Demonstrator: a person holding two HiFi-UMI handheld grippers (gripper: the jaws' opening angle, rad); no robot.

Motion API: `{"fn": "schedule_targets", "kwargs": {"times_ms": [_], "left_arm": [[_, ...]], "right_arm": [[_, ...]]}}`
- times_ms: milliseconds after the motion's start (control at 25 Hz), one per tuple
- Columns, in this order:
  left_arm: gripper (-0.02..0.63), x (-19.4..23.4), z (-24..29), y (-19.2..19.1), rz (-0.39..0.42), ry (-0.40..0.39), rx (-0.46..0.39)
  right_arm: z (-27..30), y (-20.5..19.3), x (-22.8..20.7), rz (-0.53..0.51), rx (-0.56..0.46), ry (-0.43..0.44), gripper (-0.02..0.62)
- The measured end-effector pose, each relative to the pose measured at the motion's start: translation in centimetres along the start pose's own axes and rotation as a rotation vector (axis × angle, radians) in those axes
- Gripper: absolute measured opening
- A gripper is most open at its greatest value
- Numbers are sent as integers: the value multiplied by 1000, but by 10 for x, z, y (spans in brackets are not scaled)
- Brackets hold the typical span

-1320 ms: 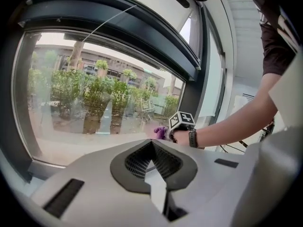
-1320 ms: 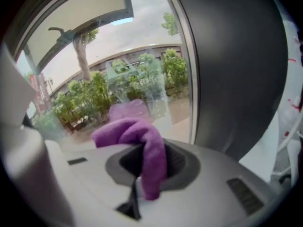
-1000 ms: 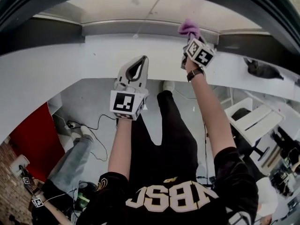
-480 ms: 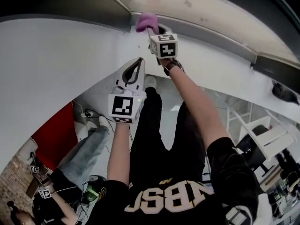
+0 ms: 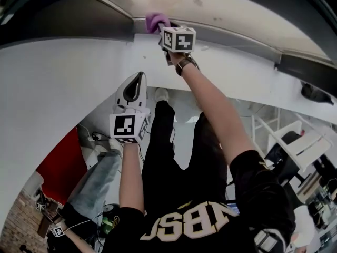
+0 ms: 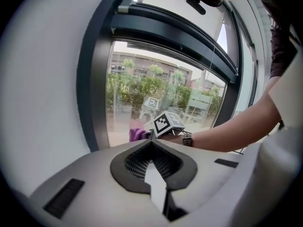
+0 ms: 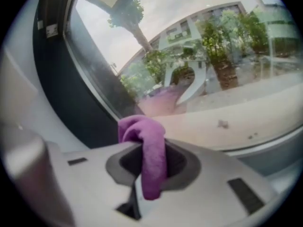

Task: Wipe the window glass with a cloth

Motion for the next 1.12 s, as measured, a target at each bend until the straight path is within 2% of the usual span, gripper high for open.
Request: {"fn": "schedule_targets", "kwargs": {"times_ms": [240,520,680,800,880,1120], "left_arm": [[14,-91,52,-20,-30,-118,-2],[13,-228,110,-27,-30,-257,-17],[13,-288,129,-37,-32,-321,-8],[14,-316,138,-44,-40,-350,3],[14,-324,141,-45,-39,-360,5],[14,-309,137,-38,-53,-318,-12]], "right_arm": [[-125,25,-170,-13,-25,-220,70],[-279,56,-367,135,-117,-492,71],[-349,71,-444,287,-237,-652,71],[-385,78,-480,383,-327,-756,70],[-393,81,-483,394,-348,-769,69],[-347,63,-429,330,-250,-618,69]]}}
Point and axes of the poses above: the fingertips, and each gripper's own axes: z forward along the fingers, x to its left, y out of its top, the point moved 4 cm from there along -z, backward along the fingers, and after that the axes turned 13 degrees about -x, right-handed, at the moved point
